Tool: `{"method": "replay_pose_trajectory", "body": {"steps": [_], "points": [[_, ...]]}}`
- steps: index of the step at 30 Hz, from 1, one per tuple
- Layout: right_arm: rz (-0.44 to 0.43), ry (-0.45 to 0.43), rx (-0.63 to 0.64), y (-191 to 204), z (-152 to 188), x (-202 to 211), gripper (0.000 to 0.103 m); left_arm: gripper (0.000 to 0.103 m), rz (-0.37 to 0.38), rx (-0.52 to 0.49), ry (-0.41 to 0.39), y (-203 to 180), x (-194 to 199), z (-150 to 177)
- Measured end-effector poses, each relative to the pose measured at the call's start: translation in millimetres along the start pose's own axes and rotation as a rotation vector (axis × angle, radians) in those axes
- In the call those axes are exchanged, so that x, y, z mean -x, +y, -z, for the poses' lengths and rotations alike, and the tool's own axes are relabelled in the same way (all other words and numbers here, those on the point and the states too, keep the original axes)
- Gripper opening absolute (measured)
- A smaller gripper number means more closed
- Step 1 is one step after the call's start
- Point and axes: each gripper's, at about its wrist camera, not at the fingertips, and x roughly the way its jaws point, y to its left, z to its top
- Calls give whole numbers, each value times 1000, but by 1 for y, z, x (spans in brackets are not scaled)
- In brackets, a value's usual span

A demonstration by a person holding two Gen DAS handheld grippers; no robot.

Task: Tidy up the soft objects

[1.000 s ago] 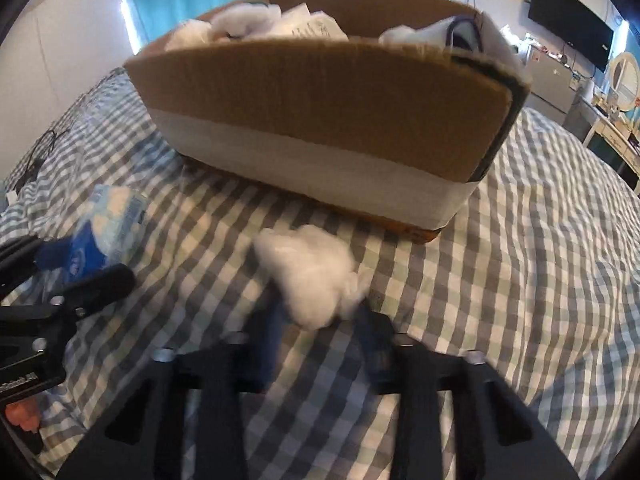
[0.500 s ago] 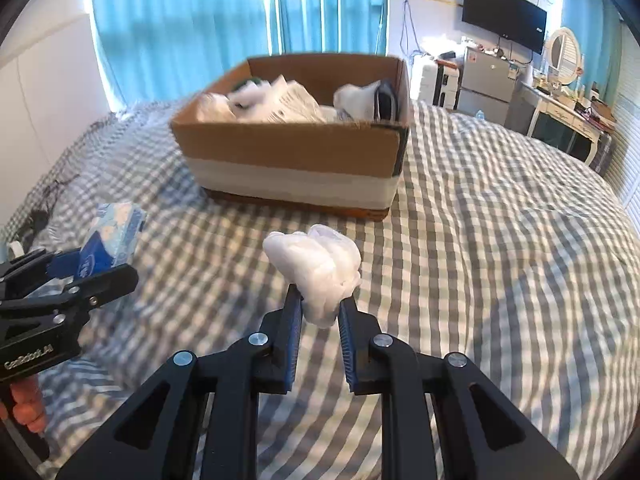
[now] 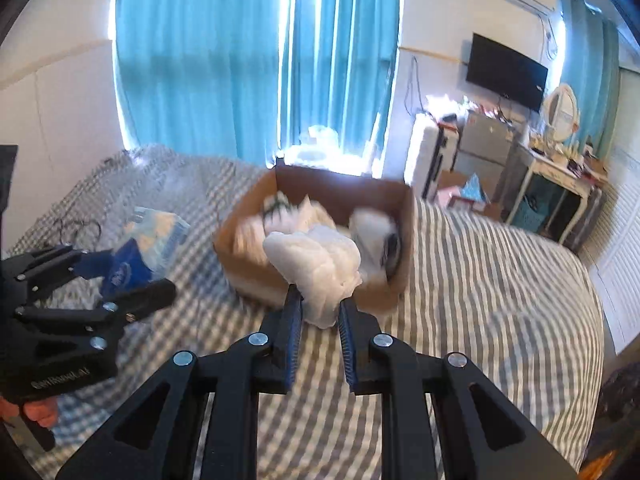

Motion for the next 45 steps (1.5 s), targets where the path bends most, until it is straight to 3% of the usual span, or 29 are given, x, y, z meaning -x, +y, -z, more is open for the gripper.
{"method": "replay_pose_trajectory", "body": {"steps": [6, 12, 17, 22, 24, 26, 28, 30, 39, 43, 45], "points": [[-8, -37, 27, -1, -49, -19, 17, 54, -21, -49, -19, 6, -29, -44], [-33, -4, 3, -11, -88, -78, 17, 54, -39, -44, -16, 21, -79, -78], [-74, 53, -61, -27, -90, -151, 17, 54, -58, -80, 0, 29, -112, -81], [-79, 84, -104, -36, -78, -197, 17, 54, -62, -71, 12, 41, -141, -73], [-80, 91, -115, -38, -76, -209, 26, 54, -55, -47, 31, 44, -149, -70], [-45, 83, -124, -42, -76, -211, 56, 54, -65, -44, 45, 43, -155, -69], [-21, 36, -124, -48, -79, -200, 66, 54, -80, -83, 45, 34, -157, -69], [-11, -7, -117, -56, -85, -186, 66, 54, -67, -94, 41, 27, -159, -73], [85, -37, -144, -107, -95, -150, 66, 58, -6, -63, 119, 5, -202, -101], [77, -70, -221, -133, -85, -137, 66, 91, -36, -37, 42, 0, -189, -101], [87, -72, -228, -138, -82, -131, 66, 91, -55, -45, 1, -3, -177, -101]]}}
